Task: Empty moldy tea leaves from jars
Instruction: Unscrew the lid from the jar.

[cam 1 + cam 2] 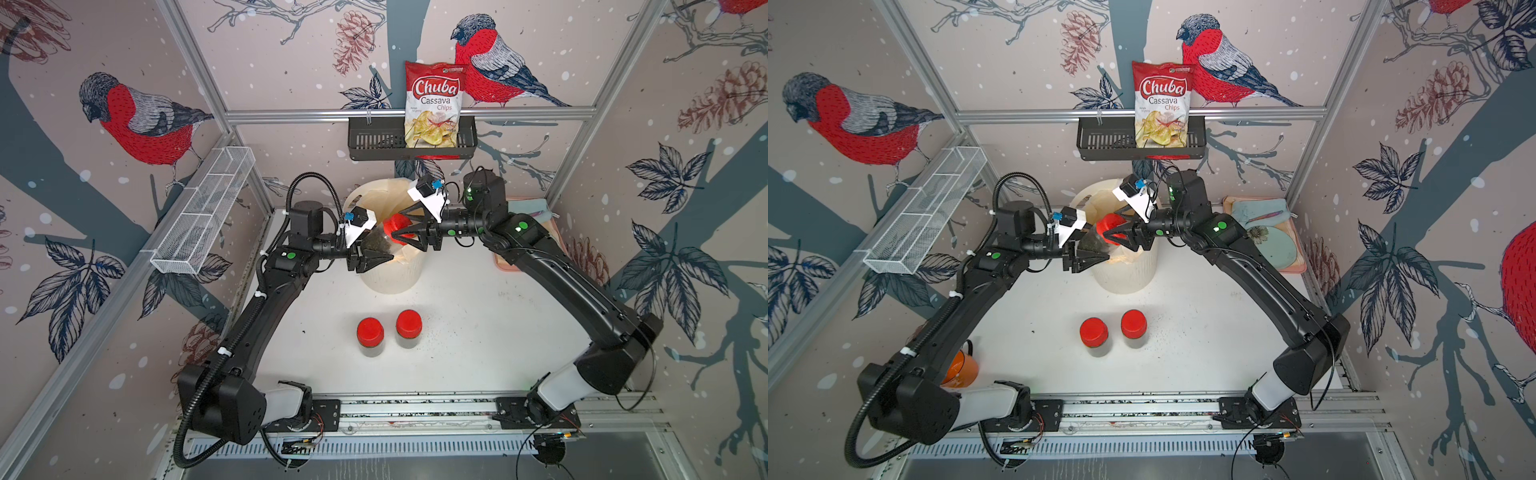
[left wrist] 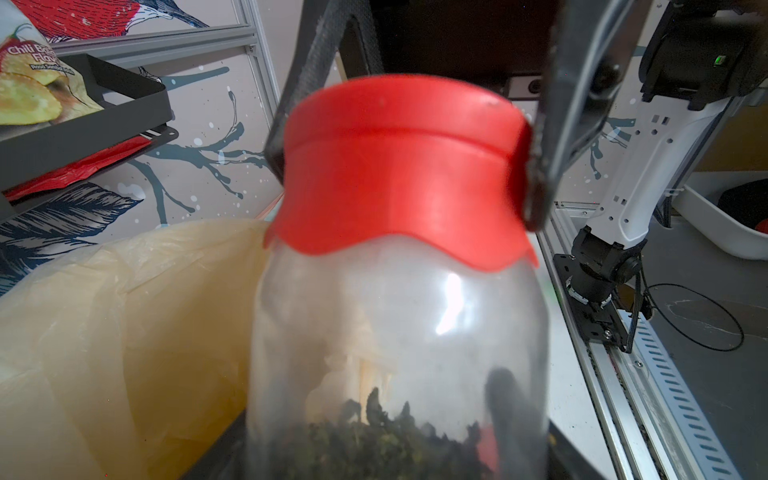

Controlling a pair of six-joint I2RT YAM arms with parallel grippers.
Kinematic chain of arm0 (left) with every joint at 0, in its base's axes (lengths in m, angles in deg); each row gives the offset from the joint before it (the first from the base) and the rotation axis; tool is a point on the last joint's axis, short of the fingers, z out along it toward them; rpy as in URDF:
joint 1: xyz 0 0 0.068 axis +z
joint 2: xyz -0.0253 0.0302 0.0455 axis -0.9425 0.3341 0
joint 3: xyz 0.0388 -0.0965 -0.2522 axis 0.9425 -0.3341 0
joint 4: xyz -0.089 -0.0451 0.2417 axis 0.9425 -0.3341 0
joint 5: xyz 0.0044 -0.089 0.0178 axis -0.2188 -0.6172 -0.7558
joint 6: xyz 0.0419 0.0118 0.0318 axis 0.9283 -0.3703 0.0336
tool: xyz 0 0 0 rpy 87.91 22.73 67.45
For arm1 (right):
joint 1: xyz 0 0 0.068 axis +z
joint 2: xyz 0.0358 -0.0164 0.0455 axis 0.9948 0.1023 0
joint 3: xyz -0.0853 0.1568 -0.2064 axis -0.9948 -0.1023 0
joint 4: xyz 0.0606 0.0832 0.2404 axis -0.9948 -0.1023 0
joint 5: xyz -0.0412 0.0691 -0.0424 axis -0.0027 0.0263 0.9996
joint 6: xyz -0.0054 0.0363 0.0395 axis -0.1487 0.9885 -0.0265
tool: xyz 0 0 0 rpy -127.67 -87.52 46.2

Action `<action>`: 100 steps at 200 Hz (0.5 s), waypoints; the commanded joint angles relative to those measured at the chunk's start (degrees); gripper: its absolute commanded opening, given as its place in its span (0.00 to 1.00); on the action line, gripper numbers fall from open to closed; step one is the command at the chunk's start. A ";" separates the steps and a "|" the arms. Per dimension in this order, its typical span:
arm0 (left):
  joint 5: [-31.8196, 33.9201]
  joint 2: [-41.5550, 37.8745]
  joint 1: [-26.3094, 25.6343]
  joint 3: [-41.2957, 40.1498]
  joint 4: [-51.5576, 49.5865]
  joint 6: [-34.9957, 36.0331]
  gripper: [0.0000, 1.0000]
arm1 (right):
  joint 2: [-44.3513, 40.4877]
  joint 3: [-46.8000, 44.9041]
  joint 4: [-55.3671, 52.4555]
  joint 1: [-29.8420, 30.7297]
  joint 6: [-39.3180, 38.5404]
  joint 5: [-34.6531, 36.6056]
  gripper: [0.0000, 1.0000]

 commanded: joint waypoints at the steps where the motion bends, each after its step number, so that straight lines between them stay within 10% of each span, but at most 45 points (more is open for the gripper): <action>1: -2.41 -0.36 0.03 0.04 0.80 -1.19 0.28 | -0.41 -0.26 -0.12 -0.12 -9.44 -1.47 0.41; 57: -3.32 -0.63 0.03 0.07 0.07 -0.31 0.28 | 1.80 2.45 -4.12 -0.09 -18.67 -1.97 0.45; 100: -3.16 -0.63 0.03 0.13 -0.22 -0.13 0.28 | 2.67 3.72 -5.51 0.27 -20.93 -3.89 0.66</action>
